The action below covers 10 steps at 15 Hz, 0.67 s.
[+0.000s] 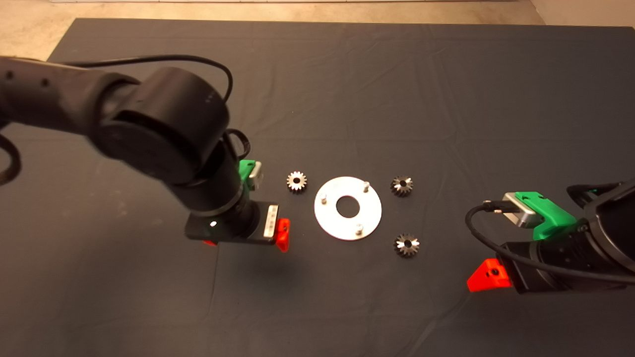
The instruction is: Install three planetary gears onto the carrier pins
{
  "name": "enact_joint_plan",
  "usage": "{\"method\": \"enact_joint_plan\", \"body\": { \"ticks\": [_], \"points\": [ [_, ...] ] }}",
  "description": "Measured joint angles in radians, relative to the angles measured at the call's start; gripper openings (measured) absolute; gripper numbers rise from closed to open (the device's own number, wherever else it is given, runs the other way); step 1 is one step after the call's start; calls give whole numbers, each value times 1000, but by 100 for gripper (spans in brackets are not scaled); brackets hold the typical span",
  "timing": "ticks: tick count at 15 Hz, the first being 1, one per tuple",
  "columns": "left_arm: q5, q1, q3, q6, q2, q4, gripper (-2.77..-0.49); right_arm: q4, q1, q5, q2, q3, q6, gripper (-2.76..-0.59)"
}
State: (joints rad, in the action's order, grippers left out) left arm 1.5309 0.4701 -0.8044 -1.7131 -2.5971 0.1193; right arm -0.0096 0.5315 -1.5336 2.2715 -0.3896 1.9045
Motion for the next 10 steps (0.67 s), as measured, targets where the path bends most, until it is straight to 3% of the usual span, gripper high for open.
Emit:
{"method": "enact_joint_plan", "body": {
  "ticks": [2, 4, 6, 8, 10],
  "points": [
    [-3, -28, -101, 29, -111, 17, -49, 0, 0, 1, 0, 0, 0, -61],
    [-16, -35, -164, 47, -184, 62, -49, 0, -2, 0, -2, 0, 0, -61],
    [-15, -44, -190, 52, -184, 110, -49, 0, -2, 0, -2, 0, 0, -61],
    [-1, -52, -210, 54, -170, 135, -49, 0, -2, 0, -2, 0, 0, -61],
    [-4, -52, -213, 59, -177, 151, -49, 0, -2, 0, -2, 0, 0, -61]
  ]
}}
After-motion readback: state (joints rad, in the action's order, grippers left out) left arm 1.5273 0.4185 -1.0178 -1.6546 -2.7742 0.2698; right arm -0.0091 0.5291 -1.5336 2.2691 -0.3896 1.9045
